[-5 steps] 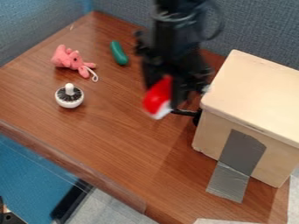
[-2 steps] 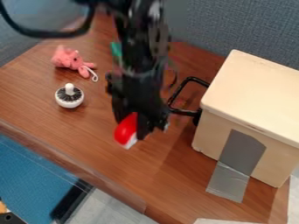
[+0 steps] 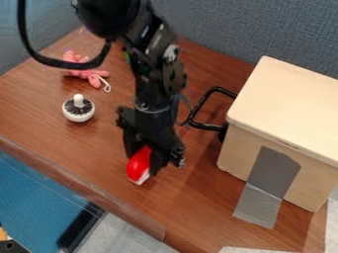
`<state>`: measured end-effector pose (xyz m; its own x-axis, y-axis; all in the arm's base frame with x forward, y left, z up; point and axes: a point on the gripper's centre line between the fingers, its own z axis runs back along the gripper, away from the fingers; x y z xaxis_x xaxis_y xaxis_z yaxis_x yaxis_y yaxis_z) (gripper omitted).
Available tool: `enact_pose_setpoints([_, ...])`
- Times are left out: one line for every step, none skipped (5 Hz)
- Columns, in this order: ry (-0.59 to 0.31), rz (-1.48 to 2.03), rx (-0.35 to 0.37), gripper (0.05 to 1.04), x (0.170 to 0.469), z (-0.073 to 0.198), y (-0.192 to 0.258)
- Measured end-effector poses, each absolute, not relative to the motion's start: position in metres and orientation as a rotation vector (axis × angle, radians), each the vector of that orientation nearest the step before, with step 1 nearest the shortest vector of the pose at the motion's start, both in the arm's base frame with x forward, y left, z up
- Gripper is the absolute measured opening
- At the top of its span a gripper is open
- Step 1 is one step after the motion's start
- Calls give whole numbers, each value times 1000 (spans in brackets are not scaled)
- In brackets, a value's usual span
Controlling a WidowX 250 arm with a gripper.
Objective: Take the red object on the drawer and put it on the left side of the table
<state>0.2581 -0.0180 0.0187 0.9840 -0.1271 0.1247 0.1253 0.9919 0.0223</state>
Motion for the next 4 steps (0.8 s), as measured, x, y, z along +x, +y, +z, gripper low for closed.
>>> enact_pose_setpoints([-111, -133, -2, 631, 257, 16, -15])
enact_pose_setpoints([-83, -158, -10, 925, 252, 16, -16])
enact_pose_setpoints([-133, -179, -12, 1009, 250, 44, -17])
enact_pose_setpoints([-171, -197, -21, 1003, 247, 76, -26])
